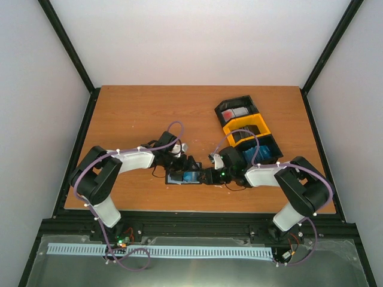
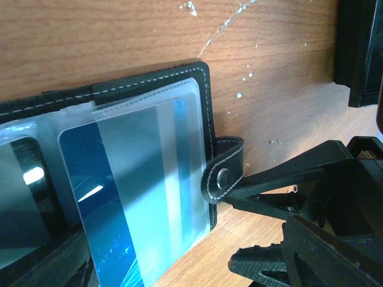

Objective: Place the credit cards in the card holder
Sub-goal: Insert the credit card into the card holder.

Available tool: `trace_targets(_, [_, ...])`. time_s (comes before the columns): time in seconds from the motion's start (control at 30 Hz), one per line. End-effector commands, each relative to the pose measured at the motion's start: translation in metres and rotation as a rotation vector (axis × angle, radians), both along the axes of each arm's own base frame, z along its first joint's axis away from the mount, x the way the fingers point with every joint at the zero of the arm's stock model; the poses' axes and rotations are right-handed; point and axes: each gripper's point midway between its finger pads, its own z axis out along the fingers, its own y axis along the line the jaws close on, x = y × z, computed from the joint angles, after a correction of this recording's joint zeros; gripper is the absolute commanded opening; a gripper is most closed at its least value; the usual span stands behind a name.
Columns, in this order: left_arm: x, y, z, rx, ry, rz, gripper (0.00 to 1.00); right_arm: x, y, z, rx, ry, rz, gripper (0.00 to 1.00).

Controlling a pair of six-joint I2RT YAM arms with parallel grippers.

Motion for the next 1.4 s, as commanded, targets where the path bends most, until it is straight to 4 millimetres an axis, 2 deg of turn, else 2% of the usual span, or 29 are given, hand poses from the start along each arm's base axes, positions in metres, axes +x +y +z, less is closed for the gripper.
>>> trace_targets(0.0, [-0.015,-0.016,-0.008,-0.026,0.047,-0.070,0.81,-0.007,-0.004,-0.004,-0.021,-0.003,0.000,0.42])
trace_targets(0.17, [-0.013,-0.013,0.001,-0.018,0.039,-0.036,0.81,-0.006,-0.005,-0.003,-0.019,-0.004,-0.011,0.42])
trace_targets(0.4, [-0.010,0.022,-0.011,0.201,0.048,0.073,0.82,-0.004,-0.010,-0.007,-0.043,-0.003,-0.039,0.42])
trace_targets(0.63, [-0.013,0.016,0.006,0.214,0.034,0.048,0.77,-0.005,-0.011,-0.009,-0.046,0.002,-0.046,0.42])
trace_targets(0.83, [-0.009,0.038,0.004,0.398,0.027,0.097,0.72,-0.006,-0.011,-0.011,-0.049,0.006,-0.045,0.42])
trace_targets(1.0, [-0.014,0.030,0.008,0.360,0.031,0.073,0.74,-0.006,-0.012,-0.012,-0.052,0.009,-0.043,0.42])
trace_targets(1.2, [-0.015,0.032,-0.009,0.381,0.048,0.081,0.74,-0.006,-0.011,-0.013,-0.052,0.010,-0.042,0.42])
trace_targets(1.27, [-0.016,0.028,-0.013,0.356,0.055,0.073,0.70,-0.006,-0.011,-0.014,-0.054,0.012,-0.040,0.41])
trace_targets(1.37, [-0.018,0.023,-0.020,0.333,0.067,0.061,0.59,-0.006,-0.011,-0.015,-0.055,0.015,-0.038,0.41])
